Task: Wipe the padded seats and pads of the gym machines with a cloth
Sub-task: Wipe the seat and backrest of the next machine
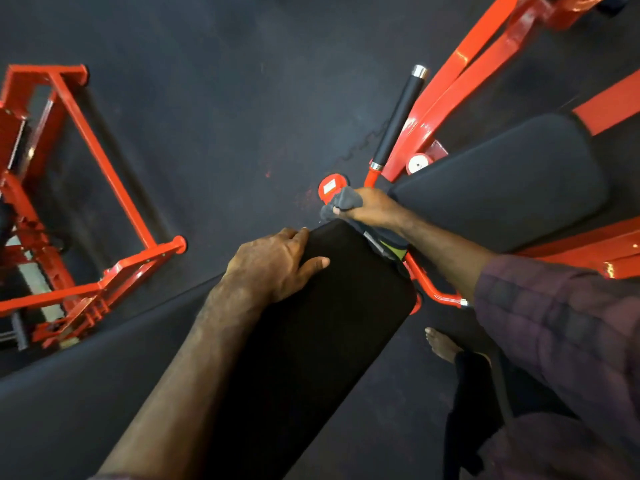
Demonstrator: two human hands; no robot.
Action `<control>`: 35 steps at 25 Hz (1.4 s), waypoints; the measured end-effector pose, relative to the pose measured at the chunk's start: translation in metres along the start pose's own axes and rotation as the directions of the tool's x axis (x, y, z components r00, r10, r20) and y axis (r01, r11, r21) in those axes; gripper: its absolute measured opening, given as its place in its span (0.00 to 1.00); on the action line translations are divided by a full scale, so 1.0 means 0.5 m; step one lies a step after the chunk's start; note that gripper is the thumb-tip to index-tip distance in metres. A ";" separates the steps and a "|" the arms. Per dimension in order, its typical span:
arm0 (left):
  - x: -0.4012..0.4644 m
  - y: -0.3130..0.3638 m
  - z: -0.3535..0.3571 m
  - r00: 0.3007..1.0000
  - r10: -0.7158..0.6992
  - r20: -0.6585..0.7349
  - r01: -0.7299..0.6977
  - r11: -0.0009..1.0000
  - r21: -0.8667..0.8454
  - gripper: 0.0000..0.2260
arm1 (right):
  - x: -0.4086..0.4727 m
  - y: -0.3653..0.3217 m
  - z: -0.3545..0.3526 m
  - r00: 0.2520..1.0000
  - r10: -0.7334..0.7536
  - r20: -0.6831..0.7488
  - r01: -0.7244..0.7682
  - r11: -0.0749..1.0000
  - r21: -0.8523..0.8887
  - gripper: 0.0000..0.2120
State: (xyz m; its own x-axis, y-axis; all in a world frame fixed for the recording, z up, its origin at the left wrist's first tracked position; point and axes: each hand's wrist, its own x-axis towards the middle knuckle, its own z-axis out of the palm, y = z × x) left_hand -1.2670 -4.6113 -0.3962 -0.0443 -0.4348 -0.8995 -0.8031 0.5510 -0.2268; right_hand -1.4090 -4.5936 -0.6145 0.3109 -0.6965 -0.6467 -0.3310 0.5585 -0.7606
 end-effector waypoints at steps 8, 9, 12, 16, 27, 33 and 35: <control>0.093 0.036 0.014 1.000 0.021 0.013 -0.021 0.999 -0.031 0.35 | -0.008 0.129 0.017 0.980 0.132 -0.148 -0.075 0.939 0.337 0.17; 0.098 0.039 0.015 1.000 0.026 0.014 -0.026 0.999 -0.033 0.35 | -0.030 0.143 0.020 0.968 0.186 -0.171 -0.112 0.921 0.372 0.17; 0.112 0.052 0.016 0.999 0.032 0.011 -0.032 0.999 -0.033 0.35 | -0.093 0.198 0.051 0.933 0.326 -0.156 -0.223 0.858 0.462 0.21; 0.135 0.075 0.018 0.999 0.042 0.008 -0.042 0.999 -0.027 0.35 | -0.164 0.236 0.075 0.920 0.367 -0.136 -0.248 0.816 0.521 0.21; 0.202 0.094 0.036 0.997 0.080 -0.017 -0.081 0.996 -0.026 0.32 | -0.157 0.252 0.099 0.879 0.451 -0.153 -0.318 0.795 0.516 0.24; 0.195 0.093 0.033 0.996 0.077 -0.038 -0.079 0.995 -0.063 0.31 | -0.223 0.274 0.156 0.752 0.629 -0.197 -0.394 0.669 0.631 0.15; 0.173 0.093 0.038 0.996 0.062 -0.062 -0.066 0.995 -0.074 0.30 | -0.250 0.268 0.166 0.740 0.651 -0.167 -0.410 0.634 0.655 0.11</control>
State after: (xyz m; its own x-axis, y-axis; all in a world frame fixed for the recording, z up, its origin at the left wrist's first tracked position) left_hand -1.2971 -4.6098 -0.4914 -0.1302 -0.4430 -0.8870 -0.8404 0.5240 -0.1384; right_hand -1.4182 -4.3941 -0.6402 -0.1345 -0.2271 -0.9645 0.2459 0.9353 -0.2545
